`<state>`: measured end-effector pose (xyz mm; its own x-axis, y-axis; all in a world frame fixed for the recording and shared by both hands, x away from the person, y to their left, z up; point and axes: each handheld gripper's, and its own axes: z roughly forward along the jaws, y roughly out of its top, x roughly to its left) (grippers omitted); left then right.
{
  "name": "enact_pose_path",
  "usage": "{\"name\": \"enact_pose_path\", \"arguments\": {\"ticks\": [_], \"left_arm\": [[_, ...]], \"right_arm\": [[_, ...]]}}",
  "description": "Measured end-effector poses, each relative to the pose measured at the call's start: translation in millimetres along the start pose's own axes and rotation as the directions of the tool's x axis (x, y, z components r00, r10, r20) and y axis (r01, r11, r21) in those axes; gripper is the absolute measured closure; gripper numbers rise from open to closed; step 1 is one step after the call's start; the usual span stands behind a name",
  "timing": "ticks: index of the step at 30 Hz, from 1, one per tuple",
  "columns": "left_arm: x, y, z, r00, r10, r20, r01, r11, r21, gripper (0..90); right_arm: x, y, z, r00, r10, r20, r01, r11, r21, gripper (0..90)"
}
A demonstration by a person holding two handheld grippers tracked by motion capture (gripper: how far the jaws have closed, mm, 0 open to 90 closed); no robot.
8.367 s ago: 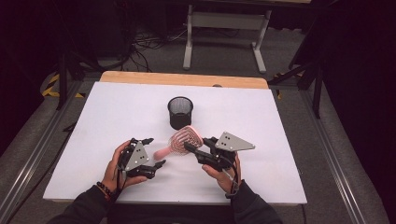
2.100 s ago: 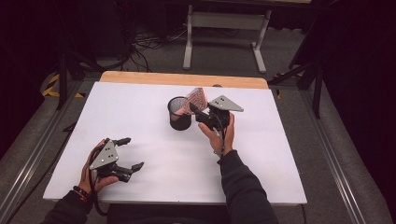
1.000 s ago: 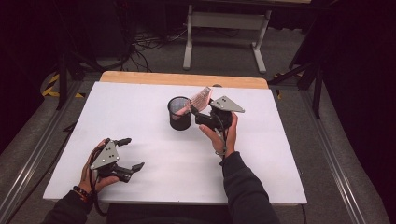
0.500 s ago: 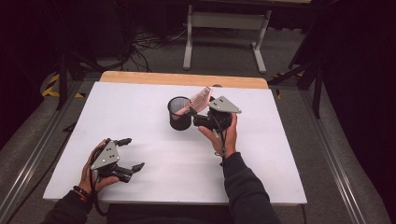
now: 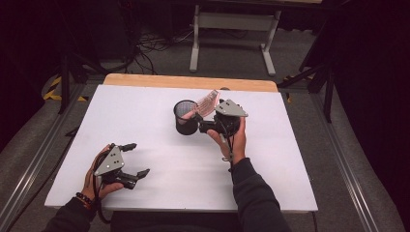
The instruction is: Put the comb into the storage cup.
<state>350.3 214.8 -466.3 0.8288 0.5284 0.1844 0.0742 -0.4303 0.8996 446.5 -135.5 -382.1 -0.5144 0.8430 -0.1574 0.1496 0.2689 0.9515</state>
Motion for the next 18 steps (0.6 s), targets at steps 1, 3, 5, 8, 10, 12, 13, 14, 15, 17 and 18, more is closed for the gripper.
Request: {"name": "enact_pose_path", "arguments": {"ticks": [1, 3, 5, 8, 10, 12, 13, 14, 15, 17, 18], "left_arm": [[0.0, -0.1, 0.0, 1.0000, -0.001, -0.001, 0.001, 1.0000, -0.001, 6.1], [0.1, -0.1, -0.1, 1.0000, 0.000, -0.002, 0.000, 1.0000, -0.001, 6.1], [0.2, -0.1, -0.1, 1.0000, 0.000, -0.001, 0.000, 1.0000, -0.001, 6.1], [0.1, -0.2, -0.1, 1.0000, 0.000, 0.000, 0.000, 1.0000, -0.001, 6.1], [0.1, -0.1, -0.2, 1.0000, 0.000, -0.001, 0.000, 1.0000, -0.001, 6.1], [0.1, -0.1, -0.2, 1.0000, 0.000, -0.001, 0.000, 1.0000, -0.001, 6.0], [0.1, -0.1, -0.1, 1.0000, 0.000, -0.001, 0.000, 1.0000, -0.001, 6.1], [-0.1, -0.1, 0.0, 1.0000, 0.000, -0.001, 0.000, 1.0000, 0.000, 6.1], [-0.1, -0.1, 0.1, 1.0000, 0.000, -0.001, 0.000, 1.0000, 0.000, 6.1], [-0.1, 0.0, 0.0, 1.0000, 0.001, 0.001, -0.001, 1.0000, 0.001, 6.1], [-0.1, 0.0, 0.1, 1.0000, 0.001, 0.000, -0.001, 1.0000, 0.001, 6.1]], "right_arm": [[0.0, -0.1, 0.1, 1.0000, 0.000, 0.000, 0.000, 1.000, 0.001, 6.1], [-0.3, -0.1, 0.1, 1.0000, 0.001, -0.001, -0.001, 1.000, 0.000, 5.8], [-0.5, 0.2, -0.1, 1.0000, -0.002, 0.000, 0.002, 1.000, -0.002, 5.5], [-0.3, 0.7, -1.0, 1.0000, -0.004, 0.001, 0.004, 1.000, -0.004, 5.3], [-0.4, 1.3, -2.2, 1.0000, -0.003, -0.002, 0.003, 1.000, -0.012, 5.4], [-0.5, 1.7, -3.6, 1.0000, -0.001, 0.001, 0.001, 1.000, -0.019, 5.8], [-0.7, 1.7, -4.2, 1.0000, 0.000, 0.001, 0.000, 1.000, -0.021, 5.9], [-0.6, 1.8, -4.4, 1.0000, -0.003, 0.003, 0.003, 1.000, -0.021, 5.9], [-0.6, 1.8, -4.7, 1.0000, -0.005, 0.003, 0.005, 1.000, -0.021, 5.9], [-0.7, 1.6, -5.2, 1.0000, -0.005, 0.006, 0.005, 1.000, -0.023, 5.9], [-1.0, 1.5, -5.3, 1.0000, -0.006, 0.005, 0.006, 1.000, -0.025, 6.0]]}}
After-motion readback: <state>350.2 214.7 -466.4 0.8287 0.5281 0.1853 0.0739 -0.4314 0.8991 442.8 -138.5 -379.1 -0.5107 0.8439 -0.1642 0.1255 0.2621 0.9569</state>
